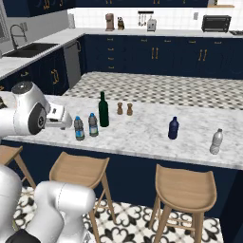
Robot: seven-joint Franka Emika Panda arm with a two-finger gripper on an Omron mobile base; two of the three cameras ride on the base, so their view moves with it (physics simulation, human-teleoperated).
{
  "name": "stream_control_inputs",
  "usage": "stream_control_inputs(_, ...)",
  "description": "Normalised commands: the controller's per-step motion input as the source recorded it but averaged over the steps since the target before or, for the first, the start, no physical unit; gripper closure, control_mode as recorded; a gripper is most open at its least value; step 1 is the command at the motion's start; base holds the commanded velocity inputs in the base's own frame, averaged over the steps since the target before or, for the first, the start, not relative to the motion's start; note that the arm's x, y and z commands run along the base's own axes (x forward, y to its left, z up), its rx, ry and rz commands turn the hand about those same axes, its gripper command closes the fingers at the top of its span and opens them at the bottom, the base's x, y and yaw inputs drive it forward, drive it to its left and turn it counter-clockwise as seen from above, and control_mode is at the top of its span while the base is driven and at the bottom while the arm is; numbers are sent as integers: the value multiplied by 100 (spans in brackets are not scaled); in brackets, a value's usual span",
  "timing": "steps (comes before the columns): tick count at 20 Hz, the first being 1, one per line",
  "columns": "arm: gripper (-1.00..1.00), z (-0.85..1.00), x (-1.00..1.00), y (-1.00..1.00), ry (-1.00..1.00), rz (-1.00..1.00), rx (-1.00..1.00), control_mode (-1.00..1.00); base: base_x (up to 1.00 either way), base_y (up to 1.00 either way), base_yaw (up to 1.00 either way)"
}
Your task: Move the plastic bottles in the middle to the plastics group, and the glass bottles in the middle to the glass group.
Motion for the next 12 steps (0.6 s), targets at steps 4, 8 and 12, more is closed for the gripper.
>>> stream_control_inputs(4, -100, -18, 46, 23, -10, -25, 3, -100, 0, 0, 0)
stream_control_inputs(8, -100, -13, 50, 3, -1, -36, 1, -100, 0, 0, 0)
stream_control_inputs(12, -100, -11, 49, -2, 0, -17, 7, -100, 0, 0, 0)
